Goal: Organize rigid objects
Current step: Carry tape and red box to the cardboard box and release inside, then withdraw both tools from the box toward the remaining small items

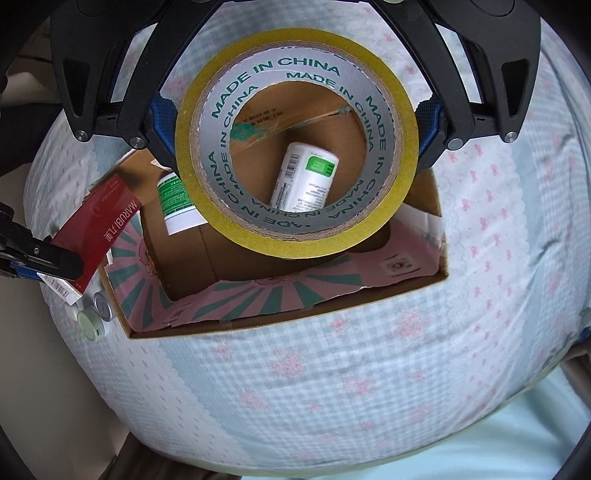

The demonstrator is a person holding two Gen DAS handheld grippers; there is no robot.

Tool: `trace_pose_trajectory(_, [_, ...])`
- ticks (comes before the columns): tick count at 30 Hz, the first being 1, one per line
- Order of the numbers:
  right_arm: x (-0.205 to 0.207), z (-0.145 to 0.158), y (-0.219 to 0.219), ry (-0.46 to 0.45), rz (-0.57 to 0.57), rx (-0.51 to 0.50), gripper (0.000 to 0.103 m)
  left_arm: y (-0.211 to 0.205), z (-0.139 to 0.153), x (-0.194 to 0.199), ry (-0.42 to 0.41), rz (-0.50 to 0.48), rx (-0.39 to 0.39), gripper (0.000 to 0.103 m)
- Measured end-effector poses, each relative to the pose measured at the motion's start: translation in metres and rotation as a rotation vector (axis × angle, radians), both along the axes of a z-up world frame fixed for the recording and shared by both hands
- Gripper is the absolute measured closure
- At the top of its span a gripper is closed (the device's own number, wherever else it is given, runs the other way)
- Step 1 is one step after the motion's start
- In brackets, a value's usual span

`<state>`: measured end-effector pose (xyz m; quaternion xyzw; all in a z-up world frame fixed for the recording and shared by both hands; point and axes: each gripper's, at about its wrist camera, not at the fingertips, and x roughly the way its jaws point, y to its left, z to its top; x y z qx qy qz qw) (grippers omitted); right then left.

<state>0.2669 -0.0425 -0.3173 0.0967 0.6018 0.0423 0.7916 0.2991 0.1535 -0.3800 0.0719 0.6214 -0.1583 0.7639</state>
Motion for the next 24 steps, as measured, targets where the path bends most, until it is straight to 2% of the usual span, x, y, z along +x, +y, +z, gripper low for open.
trace_pose_trajectory(6, [0.012,-0.027,-0.004,0.083,0.003,0.001,0.064,-0.019,-0.021,0.007,0.036,-0.048,0.006,0.007])
trace_pose_trajectory(10, [0.016,-0.031,-0.004,0.100,0.007,0.002,0.064,-0.028,-0.027,0.006,0.041,-0.082,0.022,0.007])
trace_pose_trajectory(14, [0.026,-0.037,-0.004,0.116,-0.008,0.016,0.063,-0.035,-0.026,0.006,-0.011,-0.111,0.076,0.006])
trace_pose_trajectory(15, [0.029,-0.038,-0.003,0.111,-0.014,0.012,0.062,-0.036,-0.024,0.006,-0.021,-0.118,0.074,0.000])
trace_pose_trajectory(16, [0.033,-0.040,-0.004,0.114,-0.028,0.016,0.051,-0.034,-0.020,0.005,-0.035,-0.118,0.053,0.000])
trace_pose_trajectory(17, [0.036,-0.041,-0.006,0.115,-0.043,0.025,0.021,-0.033,-0.016,0.004,-0.041,-0.117,0.031,0.000])
trace_pose_trajectory(18, [0.037,-0.040,-0.007,0.104,-0.051,0.043,0.002,-0.031,-0.015,0.003,-0.036,-0.121,0.022,0.000])
trace_pose_trajectory(21, [0.037,-0.036,-0.011,0.063,-0.067,0.046,0.000,-0.029,-0.018,-0.001,-0.017,-0.129,0.058,0.000])
trace_pose_trajectory(24, [0.030,-0.039,-0.012,0.075,-0.064,0.050,0.000,-0.021,-0.020,-0.004,0.004,-0.114,0.056,0.000])
